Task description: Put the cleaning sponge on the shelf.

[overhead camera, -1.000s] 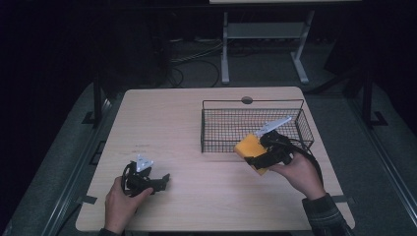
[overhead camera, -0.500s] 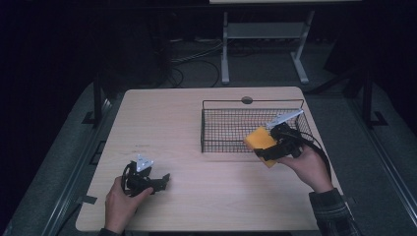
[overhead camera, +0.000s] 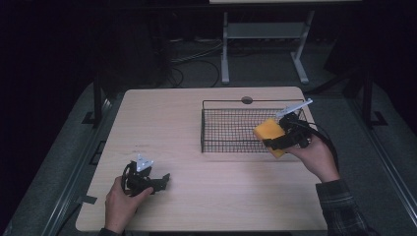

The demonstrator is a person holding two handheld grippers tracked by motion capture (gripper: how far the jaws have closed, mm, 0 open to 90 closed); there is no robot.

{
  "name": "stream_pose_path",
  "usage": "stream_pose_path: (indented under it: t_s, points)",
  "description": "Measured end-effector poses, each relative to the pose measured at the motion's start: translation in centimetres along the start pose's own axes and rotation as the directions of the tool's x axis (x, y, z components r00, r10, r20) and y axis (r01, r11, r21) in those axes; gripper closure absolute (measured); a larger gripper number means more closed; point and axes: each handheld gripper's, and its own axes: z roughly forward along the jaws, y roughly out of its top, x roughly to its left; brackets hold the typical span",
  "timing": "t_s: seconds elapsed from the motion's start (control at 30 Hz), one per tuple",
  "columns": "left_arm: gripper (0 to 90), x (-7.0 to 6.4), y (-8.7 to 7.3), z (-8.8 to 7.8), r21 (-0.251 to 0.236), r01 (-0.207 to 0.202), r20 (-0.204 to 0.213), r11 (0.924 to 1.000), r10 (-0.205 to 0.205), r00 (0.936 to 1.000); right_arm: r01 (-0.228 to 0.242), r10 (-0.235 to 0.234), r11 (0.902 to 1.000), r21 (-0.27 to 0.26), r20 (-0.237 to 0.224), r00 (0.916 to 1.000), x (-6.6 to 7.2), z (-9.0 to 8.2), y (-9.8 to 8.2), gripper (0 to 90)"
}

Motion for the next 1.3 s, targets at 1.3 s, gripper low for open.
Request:
stream_pose_path:
  t_s: [1.3]
  points:
    - [12.8, 0.0, 0.0, 0.0, 0.0, 0.004, 0.0, 1.0, -0.004, 1.0, -0.214, 0.21, 0.9767, 0.011, 0.157, 0.965, -8.9, 2.8, 0.5, 22.3]
